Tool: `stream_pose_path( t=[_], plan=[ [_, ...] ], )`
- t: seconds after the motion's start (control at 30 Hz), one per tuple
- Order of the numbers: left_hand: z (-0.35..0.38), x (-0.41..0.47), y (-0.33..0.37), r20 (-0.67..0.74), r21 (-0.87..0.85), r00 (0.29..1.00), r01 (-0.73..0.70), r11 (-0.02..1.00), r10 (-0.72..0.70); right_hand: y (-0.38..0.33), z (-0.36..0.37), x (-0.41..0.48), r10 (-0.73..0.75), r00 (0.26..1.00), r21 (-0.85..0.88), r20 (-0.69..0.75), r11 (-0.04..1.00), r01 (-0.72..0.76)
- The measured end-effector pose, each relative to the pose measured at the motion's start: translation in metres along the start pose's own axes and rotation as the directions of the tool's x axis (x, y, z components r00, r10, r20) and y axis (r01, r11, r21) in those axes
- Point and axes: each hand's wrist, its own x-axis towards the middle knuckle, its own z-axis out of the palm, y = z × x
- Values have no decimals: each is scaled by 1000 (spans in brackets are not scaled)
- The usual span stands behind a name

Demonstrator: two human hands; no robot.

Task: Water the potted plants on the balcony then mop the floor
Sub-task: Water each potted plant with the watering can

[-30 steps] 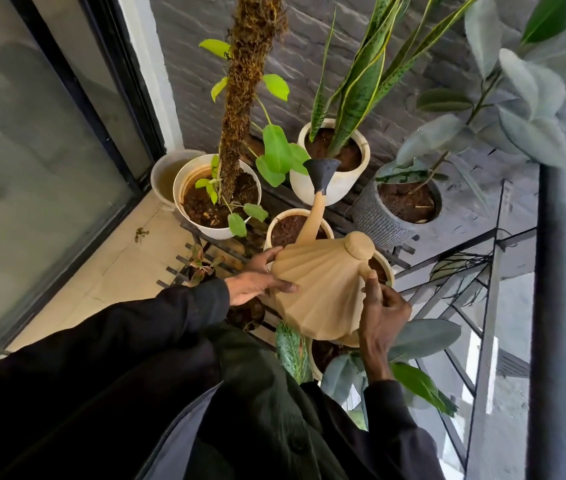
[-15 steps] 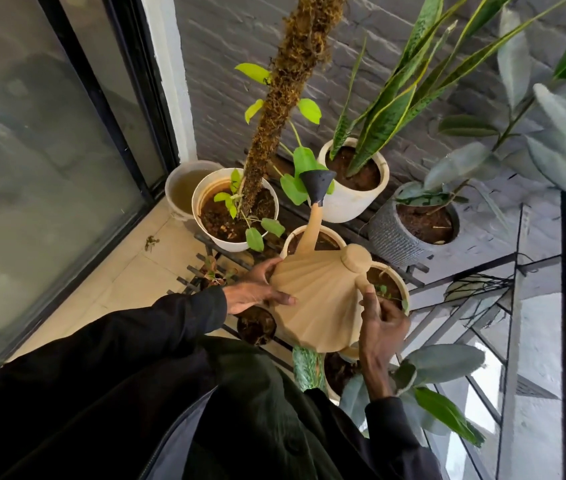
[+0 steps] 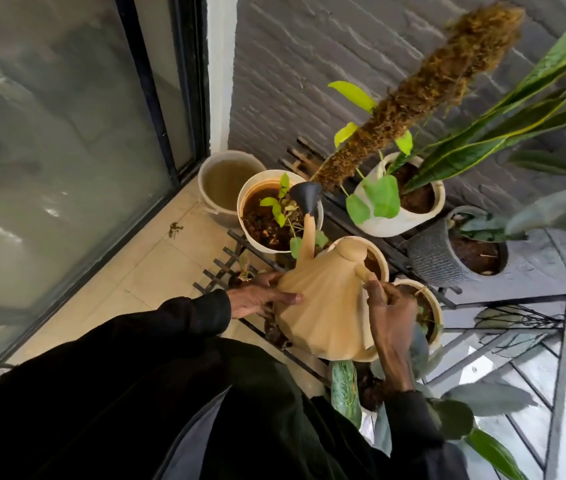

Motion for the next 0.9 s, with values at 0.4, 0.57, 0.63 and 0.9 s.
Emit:
stream_pose_path(
  t=[0.4,0.57,0.63,0.9],
  plan=[
    [-52,-22,15,67,-258,997,51,965,-34,-99,65,73,-13,982,-364,190,928,83],
    [-58,-20,23,90,-373,994,97,923,-68,-128,82,88,13,972,-449,234,889,97],
    [-60,-18,24,95,-397,993,105,912,-72,-139,86,91,25,967,-475,255,874,103],
    [-67,-8,31,134,-426,990,104,899,-51,-167,95,98,52,962,-542,269,834,106]
  ],
)
